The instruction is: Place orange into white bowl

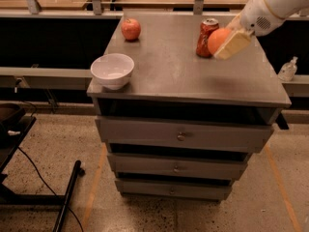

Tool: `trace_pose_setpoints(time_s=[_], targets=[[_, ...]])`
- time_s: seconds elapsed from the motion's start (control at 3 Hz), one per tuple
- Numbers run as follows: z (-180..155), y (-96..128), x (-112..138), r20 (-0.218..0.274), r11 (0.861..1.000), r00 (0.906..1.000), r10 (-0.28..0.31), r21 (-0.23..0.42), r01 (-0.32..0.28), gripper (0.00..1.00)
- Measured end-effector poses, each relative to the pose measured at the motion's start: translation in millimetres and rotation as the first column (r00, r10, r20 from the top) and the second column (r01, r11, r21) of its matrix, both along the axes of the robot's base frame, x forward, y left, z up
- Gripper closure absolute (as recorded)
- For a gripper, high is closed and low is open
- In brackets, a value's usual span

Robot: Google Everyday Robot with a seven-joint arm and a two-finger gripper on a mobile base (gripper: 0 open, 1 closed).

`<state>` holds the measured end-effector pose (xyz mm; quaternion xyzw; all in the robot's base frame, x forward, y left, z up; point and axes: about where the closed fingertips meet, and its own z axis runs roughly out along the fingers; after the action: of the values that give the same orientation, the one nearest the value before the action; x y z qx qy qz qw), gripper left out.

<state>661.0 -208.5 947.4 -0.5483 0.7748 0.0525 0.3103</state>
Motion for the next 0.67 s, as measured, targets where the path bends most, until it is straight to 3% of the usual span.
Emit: trace_pose_setpoints(time_s=[0.33, 0.67], targets=[[45, 32, 14, 0.065, 0.997, 0.9952, 0.073, -0.037, -0.071, 1.0], [52, 124, 47, 0.07, 0.969, 0.9673, 0.244, -0.052, -0.241, 1.0]])
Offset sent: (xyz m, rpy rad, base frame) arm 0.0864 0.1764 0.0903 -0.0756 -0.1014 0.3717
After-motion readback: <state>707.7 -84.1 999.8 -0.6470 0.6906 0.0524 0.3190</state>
